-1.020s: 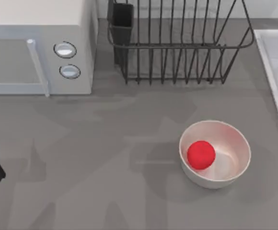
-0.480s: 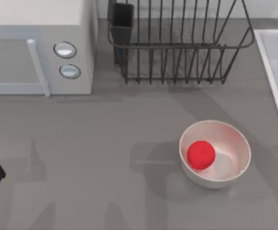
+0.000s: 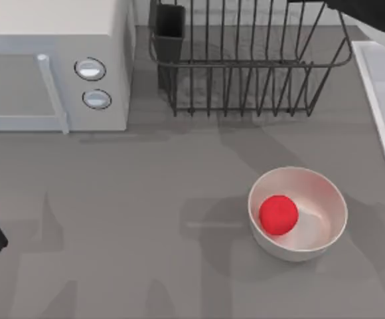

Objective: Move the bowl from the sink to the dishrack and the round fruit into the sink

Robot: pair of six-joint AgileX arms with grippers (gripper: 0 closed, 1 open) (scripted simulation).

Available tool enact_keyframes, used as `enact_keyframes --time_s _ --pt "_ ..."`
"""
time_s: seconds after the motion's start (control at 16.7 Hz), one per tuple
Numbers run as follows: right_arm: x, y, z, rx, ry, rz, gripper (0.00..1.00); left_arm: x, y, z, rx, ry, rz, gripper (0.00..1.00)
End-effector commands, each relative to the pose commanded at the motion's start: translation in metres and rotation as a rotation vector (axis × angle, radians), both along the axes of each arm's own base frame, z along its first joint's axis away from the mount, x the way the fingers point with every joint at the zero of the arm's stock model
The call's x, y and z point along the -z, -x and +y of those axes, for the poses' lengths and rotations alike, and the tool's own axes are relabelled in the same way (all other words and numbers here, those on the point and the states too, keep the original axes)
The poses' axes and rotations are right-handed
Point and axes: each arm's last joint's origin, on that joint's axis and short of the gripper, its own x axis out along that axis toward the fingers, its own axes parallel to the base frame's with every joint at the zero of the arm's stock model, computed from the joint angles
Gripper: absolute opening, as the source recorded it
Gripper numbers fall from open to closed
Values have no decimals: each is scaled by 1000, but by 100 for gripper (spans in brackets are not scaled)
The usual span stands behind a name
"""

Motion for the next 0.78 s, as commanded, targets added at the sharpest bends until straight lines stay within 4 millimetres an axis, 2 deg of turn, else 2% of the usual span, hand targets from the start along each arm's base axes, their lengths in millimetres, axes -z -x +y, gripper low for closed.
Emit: enact_keyframes --time_s 0.12,0.3,0.54,0.78 --pt "5 -3 3 -4 2 2 0 0 0 0 0 0 0 100" --pt "35 -22 14 -15 9 9 0 0 0 0 0 0 0 100" --pt "99 -61 22 -15 -5 -8 0 0 0 0 0 0 0 100" --pt "167 -91 11 -4 -11 -17 0 0 0 0 0 0 0 100"
